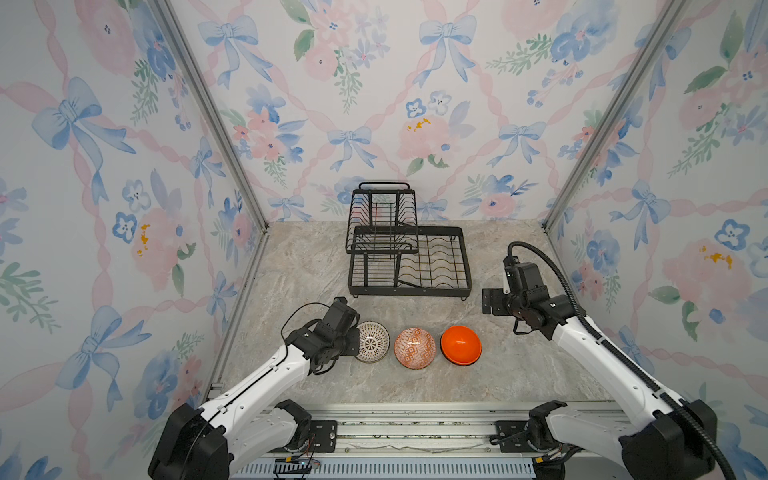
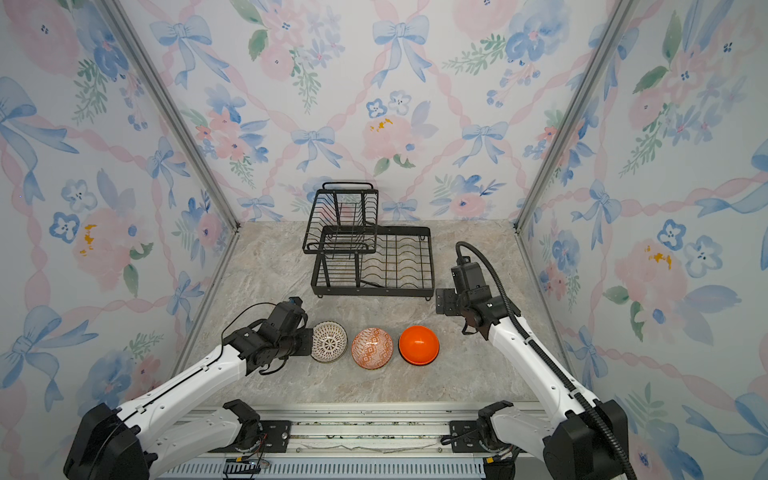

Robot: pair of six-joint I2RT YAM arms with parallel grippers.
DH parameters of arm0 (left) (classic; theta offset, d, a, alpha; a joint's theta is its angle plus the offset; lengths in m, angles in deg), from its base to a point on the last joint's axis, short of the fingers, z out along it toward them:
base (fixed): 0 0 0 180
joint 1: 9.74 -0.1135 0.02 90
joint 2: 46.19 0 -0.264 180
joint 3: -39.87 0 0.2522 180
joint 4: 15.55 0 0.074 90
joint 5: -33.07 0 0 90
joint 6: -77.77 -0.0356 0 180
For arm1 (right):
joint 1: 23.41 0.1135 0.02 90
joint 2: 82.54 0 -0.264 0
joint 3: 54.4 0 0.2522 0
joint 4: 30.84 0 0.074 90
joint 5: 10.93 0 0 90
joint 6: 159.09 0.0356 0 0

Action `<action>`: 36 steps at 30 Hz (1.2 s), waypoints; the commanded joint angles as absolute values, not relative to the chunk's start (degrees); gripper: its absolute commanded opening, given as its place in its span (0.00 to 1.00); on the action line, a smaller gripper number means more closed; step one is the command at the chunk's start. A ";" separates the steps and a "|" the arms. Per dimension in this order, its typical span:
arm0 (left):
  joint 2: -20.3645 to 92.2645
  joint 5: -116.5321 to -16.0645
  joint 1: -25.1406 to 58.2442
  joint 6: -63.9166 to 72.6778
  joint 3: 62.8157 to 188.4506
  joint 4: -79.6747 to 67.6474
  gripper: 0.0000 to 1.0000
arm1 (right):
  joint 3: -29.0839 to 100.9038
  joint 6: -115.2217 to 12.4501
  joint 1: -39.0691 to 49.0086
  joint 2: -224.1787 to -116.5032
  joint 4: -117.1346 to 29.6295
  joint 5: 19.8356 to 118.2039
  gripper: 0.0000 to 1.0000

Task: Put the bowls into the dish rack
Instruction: 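Lower the left gripper onto the rim of the white maroon-patterned bowl, then close the left gripper on the rim and lift the white bowl off the green bowl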

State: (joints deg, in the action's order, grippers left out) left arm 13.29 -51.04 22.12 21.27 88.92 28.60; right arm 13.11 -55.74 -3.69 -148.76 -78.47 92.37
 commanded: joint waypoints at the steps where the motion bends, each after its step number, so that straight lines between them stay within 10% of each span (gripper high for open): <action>1: 13.52 -50.86 22.17 20.87 90.40 29.50 0.00 | 13.28 -55.29 -4.34 -148.57 -80.89 91.16 0.97; 36: 10.48 -47.53 22.56 18.82 101.16 34.58 0.00 | 15.84 -56.09 -5.13 -147.57 -82.84 87.86 0.97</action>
